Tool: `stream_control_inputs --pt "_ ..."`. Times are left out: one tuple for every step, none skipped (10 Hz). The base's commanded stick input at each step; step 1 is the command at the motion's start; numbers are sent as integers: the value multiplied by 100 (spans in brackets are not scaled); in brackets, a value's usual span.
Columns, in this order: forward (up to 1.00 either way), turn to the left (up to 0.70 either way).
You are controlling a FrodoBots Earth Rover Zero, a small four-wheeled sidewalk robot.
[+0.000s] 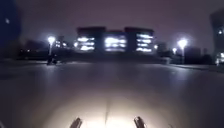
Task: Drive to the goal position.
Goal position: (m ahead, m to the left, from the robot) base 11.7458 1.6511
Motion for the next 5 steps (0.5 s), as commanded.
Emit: stream_control_inputs --pt "100 -40" --pt "100 -31" --pt "100 -4" --pt "100 -2" --pt "100 -1"
